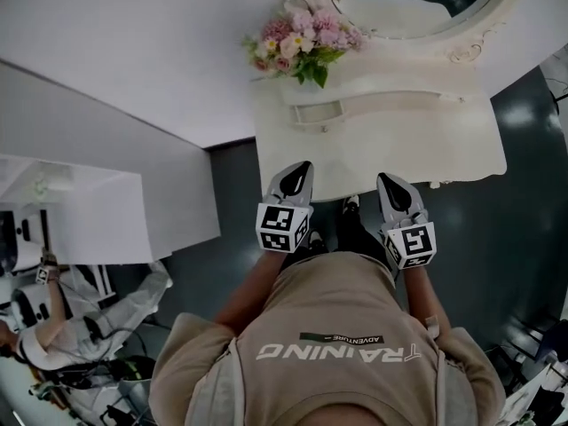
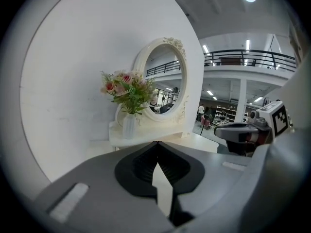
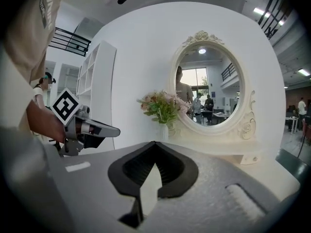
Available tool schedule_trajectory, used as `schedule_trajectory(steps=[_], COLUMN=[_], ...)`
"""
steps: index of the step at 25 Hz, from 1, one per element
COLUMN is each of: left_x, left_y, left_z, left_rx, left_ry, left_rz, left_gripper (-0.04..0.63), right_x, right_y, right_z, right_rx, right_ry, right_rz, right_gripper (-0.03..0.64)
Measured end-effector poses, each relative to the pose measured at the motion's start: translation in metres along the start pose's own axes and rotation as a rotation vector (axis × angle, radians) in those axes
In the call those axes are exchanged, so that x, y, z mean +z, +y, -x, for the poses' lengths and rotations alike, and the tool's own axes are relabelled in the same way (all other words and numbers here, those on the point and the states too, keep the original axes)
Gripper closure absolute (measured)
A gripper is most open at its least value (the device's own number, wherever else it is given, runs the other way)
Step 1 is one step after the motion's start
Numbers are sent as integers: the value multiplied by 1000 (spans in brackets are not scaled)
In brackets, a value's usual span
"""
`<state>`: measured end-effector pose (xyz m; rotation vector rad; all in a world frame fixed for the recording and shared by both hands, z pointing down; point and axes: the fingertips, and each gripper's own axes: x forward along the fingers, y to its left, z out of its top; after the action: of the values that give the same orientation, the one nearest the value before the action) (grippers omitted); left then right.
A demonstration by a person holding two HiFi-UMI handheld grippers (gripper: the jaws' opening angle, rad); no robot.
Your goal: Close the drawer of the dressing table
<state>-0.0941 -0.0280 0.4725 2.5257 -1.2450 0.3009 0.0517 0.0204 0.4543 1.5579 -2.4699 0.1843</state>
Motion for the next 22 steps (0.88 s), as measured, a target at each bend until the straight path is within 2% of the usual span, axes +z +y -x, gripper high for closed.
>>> schedule_trajectory(steps=[11,18,22], left_x=[42,55,58], left_y=[15,27,35], left_z=[-69,-97,-104], left_rx=[98,165,225], left_ry=[7,3,-2], left_rz=[-29,10,35], left_gripper=[578,578,578], right_x=[16,21,22], right_y=[-73,-110,-121], right_z=[-70,-100,-116], right_rx=[105,149,207], right_ry=[-49,-58,-56], right_rz=[9,7,20], right_gripper=[615,615,615])
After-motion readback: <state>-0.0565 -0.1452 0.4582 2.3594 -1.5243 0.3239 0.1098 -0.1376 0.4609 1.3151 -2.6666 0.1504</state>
